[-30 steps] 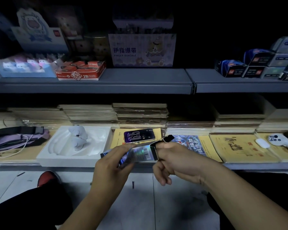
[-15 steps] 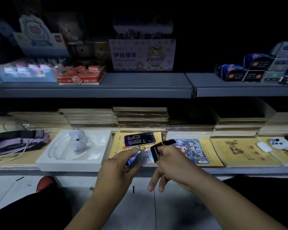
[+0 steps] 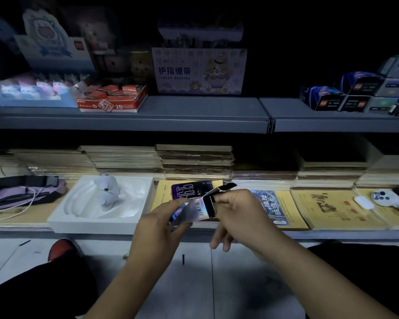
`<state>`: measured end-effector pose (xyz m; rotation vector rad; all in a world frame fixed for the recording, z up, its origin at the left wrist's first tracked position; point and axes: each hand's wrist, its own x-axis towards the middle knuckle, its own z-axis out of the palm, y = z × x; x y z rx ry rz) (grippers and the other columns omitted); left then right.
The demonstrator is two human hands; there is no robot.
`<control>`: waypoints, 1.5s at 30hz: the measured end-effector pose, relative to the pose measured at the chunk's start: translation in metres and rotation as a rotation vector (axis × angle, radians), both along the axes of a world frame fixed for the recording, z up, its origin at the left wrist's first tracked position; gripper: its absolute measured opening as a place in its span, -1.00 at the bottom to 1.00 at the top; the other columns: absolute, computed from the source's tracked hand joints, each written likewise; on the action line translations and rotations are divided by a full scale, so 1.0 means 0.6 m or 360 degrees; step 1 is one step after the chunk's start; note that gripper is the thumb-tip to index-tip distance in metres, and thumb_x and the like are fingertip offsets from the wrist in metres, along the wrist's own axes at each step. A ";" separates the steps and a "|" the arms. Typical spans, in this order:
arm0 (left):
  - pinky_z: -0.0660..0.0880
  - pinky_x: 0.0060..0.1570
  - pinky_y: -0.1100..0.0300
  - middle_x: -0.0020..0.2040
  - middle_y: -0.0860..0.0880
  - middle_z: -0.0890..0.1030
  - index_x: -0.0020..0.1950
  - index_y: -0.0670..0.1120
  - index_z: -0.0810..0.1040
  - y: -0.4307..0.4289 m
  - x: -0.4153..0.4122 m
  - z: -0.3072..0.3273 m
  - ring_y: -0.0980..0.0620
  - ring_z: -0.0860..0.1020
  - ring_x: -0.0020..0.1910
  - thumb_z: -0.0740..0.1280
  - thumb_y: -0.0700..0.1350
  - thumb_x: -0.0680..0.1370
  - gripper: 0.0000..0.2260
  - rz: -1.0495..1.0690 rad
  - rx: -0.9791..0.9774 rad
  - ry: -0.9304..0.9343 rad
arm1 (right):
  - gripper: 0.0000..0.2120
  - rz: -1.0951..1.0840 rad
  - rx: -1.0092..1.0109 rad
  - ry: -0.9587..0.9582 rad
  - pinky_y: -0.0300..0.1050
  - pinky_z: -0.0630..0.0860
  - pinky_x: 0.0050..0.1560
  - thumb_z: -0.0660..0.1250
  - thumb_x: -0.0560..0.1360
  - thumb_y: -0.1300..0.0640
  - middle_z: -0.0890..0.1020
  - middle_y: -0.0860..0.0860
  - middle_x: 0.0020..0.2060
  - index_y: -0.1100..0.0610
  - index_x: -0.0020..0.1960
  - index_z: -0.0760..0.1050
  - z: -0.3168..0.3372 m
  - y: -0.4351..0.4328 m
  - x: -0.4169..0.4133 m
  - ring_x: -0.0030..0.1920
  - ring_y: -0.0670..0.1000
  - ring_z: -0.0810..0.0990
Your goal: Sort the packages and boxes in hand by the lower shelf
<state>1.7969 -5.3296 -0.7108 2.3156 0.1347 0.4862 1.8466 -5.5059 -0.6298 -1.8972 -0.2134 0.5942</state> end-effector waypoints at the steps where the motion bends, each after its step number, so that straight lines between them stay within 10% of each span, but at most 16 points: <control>1: 0.56 -0.10 0.38 0.06 0.25 0.62 0.27 0.13 0.62 0.004 0.001 0.000 0.18 0.63 0.00 0.56 -0.10 0.46 -0.60 0.0013 -0.0016 0.0012 | -0.69 0.0038 0.0083 0.0101 -0.27 0.39 -0.58 0.08 0.70 0.31 0.65 0.11 -0.48 0.22 0.14 0.61 0.003 -0.002 0.001 -0.58 0.03 0.61; 9: 0.51 -0.16 0.46 0.02 0.16 0.69 0.21 0.07 0.64 0.003 -0.009 -0.006 0.17 0.64 -0.09 0.61 -0.12 0.40 -0.59 0.0032 0.0057 -0.0084 | -0.55 0.0271 0.0085 0.0119 -0.22 0.42 -0.55 -0.05 0.66 0.38 0.74 0.21 -0.02 0.17 0.26 0.57 -0.002 -0.007 0.006 -0.36 0.21 0.71; 15: 0.44 -0.22 0.53 0.01 0.17 0.68 0.26 0.13 0.63 0.000 -0.008 0.001 0.16 0.61 -0.17 0.61 -0.05 0.40 -0.55 0.0032 0.0048 0.0005 | -0.65 0.0295 -0.0007 0.0140 -0.23 0.39 -0.54 0.02 0.72 0.31 0.67 0.02 -0.46 0.18 0.26 0.55 0.014 -0.013 0.001 -0.57 -0.02 0.60; 22: 0.57 -0.39 0.33 -0.07 0.09 0.69 0.10 0.37 0.50 -0.003 -0.002 0.016 -0.01 0.67 -0.26 0.62 -0.05 0.38 -0.52 0.0136 -0.0578 0.0164 | -0.88 -0.0139 -0.0335 -0.1261 -0.26 0.42 -0.31 0.41 0.56 0.19 0.61 -0.31 -0.39 0.02 0.00 0.70 0.008 -0.036 0.028 -0.43 -0.19 0.55; 25: 0.59 -0.42 0.27 -0.07 0.10 0.71 0.12 0.10 0.63 -0.005 0.003 0.020 0.17 0.67 -0.31 0.65 -0.17 0.33 -0.56 0.0186 -0.0925 0.0162 | -0.86 -0.0160 -0.0134 -0.1281 -0.15 0.50 -0.25 0.43 0.54 0.20 0.60 -0.26 -0.31 0.00 0.02 0.71 0.005 -0.041 0.040 -0.39 -0.04 0.58; 35: 0.57 -0.37 0.27 -0.05 0.10 0.75 0.12 0.17 0.58 -0.018 -0.005 0.030 0.13 0.59 -0.46 0.60 -0.11 0.35 -0.58 -0.0065 -0.0995 0.0274 | -0.69 -0.0047 -0.0101 -0.1498 -0.35 0.39 -0.21 0.39 0.58 0.18 0.53 -0.11 -0.13 -0.02 0.29 0.63 -0.008 -0.034 0.035 -0.32 -0.12 0.49; 41: 0.56 -0.42 0.28 -0.19 0.23 0.71 0.07 0.19 0.55 -0.020 -0.006 0.027 0.04 0.58 -0.50 0.63 -0.10 0.33 -0.57 0.0070 -0.0925 0.0274 | -0.71 -0.0075 -0.0454 -0.1341 0.05 0.56 -0.15 0.29 0.62 0.05 0.48 -0.10 -0.11 -0.09 0.31 0.60 -0.022 -0.033 0.041 -0.25 -0.09 0.49; 45: 0.54 -0.45 0.35 -0.14 0.09 0.72 0.21 0.09 0.62 -0.020 -0.010 0.030 0.11 0.65 -0.39 0.65 -0.11 0.33 -0.51 0.0158 -0.0793 0.0212 | -0.84 -0.0150 -0.0325 -0.1281 -0.09 0.48 -0.21 0.38 0.58 0.08 0.48 -0.06 -0.18 -0.08 0.06 0.71 -0.019 -0.026 0.035 -0.26 -0.09 0.49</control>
